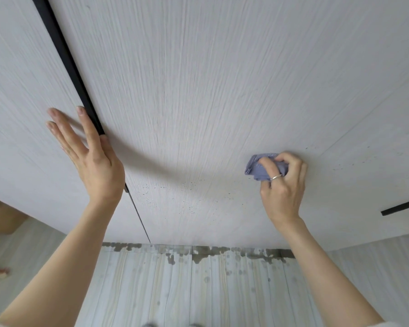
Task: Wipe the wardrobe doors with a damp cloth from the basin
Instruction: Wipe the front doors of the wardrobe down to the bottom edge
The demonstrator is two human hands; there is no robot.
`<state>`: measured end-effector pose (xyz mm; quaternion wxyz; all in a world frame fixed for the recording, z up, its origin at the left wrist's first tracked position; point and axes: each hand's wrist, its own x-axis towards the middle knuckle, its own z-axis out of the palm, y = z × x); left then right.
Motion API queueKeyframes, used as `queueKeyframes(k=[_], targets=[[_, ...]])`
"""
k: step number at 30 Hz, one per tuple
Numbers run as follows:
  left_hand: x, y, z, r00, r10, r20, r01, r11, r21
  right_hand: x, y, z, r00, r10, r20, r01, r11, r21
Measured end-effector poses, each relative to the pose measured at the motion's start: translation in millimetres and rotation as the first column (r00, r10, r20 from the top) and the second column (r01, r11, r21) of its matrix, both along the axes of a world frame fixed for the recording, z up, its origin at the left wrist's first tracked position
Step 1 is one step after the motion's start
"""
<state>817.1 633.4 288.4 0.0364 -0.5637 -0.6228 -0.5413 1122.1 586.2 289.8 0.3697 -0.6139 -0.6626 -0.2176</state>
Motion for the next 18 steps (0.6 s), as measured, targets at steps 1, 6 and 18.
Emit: queueKeyframes(k=[1, 6, 18], targets=[[-2, 0, 0, 1.000, 0.002, -0.007, -0.002, 1.000, 0.004, 0, -3, -9, 1.000, -0.009, -0.001, 0.009, 0.998, -0.058], [0, -5, -1, 1.000, -0.001, 0.001, 0.001, 1.000, -0.017, 8, -8, 0, 0.999, 0.014, -0.031, -0.018, 0.989, -0.144], [-3, -3, -9, 1.000, -0.008, 0.009, 0.009, 0.998, -0.059, 36, -9, -17, 0.989, -0.078, -0.125, 0.067, 0.994, -0.085]])
